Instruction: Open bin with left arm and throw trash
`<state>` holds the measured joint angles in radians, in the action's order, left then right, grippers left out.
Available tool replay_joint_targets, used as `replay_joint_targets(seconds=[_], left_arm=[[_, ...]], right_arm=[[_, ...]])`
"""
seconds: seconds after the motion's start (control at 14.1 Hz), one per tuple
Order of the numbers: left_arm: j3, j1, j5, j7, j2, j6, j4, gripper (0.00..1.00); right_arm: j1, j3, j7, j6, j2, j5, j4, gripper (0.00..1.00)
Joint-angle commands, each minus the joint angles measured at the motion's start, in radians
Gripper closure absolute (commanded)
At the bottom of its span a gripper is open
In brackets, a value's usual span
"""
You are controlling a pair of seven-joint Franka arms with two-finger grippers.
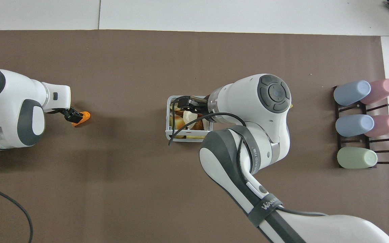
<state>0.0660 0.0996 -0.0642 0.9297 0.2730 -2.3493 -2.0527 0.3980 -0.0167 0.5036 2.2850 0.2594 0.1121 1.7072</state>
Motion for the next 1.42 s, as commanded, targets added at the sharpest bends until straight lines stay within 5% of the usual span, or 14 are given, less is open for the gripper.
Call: replay_joint_targets(seconds=[0.0,0.07,0.21,0.64,0.78,0.92,0.99,1.14,1.35], left_arm=[[0.000,0.002,0.011,0.021,-0.041,0.008,-0.040,0.00],[-0.003,0.002,0.011,0.020,-0.041,0.010,-0.040,0.14],[0.000,0.002,0.007,0.012,-0.041,0.010,-0.037,0.99],[-0.003,0.003,-0.002,-0.017,-0.043,0.076,0.054,1.00],[-0.012,0.015,-0.029,-0.041,-0.041,0.135,0.129,1.00],[-0.015,0.046,-0.100,-0.060,-0.040,0.210,0.205,1.00],[-0.017,0.070,-0.118,-0.060,-0.031,0.226,0.242,1.00],[-0.018,0.110,-0.179,-0.060,-0.028,0.214,0.253,1.00],[-0.029,0.173,-0.293,-0.060,-0.021,0.211,0.278,1.00]], right_arm=[[-0.111,0.008,-0.190,-0.002,-0.015,-0.072,0.040,0.00],[-0.138,0.008,-0.285,-0.002,-0.017,-0.072,0.067,0.00],[-0.200,0.008,-0.461,0.008,-0.016,-0.074,0.133,0.00],[-0.269,0.008,-0.822,0.229,0.026,-0.075,0.310,0.00],[-0.274,0.006,-0.838,0.254,0.041,-0.075,0.333,0.24],[-0.280,0.006,-0.838,0.281,0.058,-0.081,0.339,0.35],[-0.281,0.006,-0.838,0.295,0.063,-0.113,0.342,0.52],[-0.300,0.008,-0.838,0.320,0.070,-0.170,0.345,0.64],[-0.309,0.008,-0.829,0.341,0.083,-0.175,0.348,0.96]])
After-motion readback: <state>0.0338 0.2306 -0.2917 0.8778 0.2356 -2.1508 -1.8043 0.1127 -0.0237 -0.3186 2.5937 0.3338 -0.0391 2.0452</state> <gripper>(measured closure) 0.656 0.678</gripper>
